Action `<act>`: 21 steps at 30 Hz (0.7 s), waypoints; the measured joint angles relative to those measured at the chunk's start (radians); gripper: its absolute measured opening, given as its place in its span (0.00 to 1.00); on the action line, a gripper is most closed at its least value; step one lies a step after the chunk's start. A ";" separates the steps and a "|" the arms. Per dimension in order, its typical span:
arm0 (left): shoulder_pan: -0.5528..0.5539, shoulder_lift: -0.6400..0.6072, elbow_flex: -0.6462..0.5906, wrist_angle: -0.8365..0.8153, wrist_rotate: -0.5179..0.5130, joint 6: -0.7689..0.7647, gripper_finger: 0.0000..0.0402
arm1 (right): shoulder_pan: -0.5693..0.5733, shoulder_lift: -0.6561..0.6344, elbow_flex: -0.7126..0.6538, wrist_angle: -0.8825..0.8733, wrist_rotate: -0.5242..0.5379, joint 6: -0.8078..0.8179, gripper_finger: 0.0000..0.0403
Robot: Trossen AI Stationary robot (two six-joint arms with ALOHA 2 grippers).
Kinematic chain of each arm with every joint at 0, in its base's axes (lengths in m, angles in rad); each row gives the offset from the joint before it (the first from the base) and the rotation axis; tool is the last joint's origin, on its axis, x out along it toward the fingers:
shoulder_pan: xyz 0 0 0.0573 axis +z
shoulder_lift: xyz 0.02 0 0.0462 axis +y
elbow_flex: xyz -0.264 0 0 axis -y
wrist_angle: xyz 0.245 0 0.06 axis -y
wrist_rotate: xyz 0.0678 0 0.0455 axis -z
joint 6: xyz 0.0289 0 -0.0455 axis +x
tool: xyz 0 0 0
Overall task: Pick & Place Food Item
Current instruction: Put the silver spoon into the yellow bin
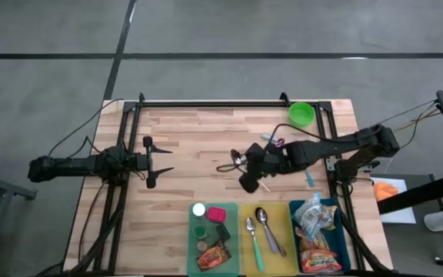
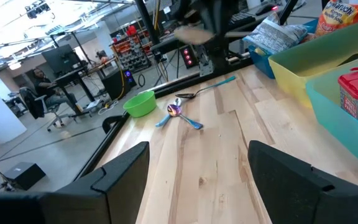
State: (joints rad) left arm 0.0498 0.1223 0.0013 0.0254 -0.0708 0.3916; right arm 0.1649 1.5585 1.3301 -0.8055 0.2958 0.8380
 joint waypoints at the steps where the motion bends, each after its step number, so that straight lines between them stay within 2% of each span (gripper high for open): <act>1: 0.000 0.000 0.000 0.000 0.000 0.000 0.69 | 0.019 0.000 0.009 0.000 0.000 0.003 0.06; 8: 0.000 0.000 0.000 0.000 0.000 0.000 0.69 | 0.150 0.000 0.016 0.003 0.008 0.149 0.06; 15: 0.000 0.000 0.000 0.000 0.000 0.000 0.69 | 0.312 0.022 -0.017 0.094 0.107 0.403 0.06; 18: 0.000 -0.001 0.000 0.000 0.000 0.000 0.69 | 0.381 0.049 -0.020 0.084 0.159 0.529 0.06; 21: 0.000 0.004 0.000 0.000 0.000 0.000 0.69 | 0.435 0.084 -0.021 0.077 0.168 0.672 0.06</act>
State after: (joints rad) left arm 0.0498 0.1263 0.0013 0.0253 -0.0704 0.3916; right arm 0.6004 1.6421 1.3088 -0.7283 0.4633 1.5103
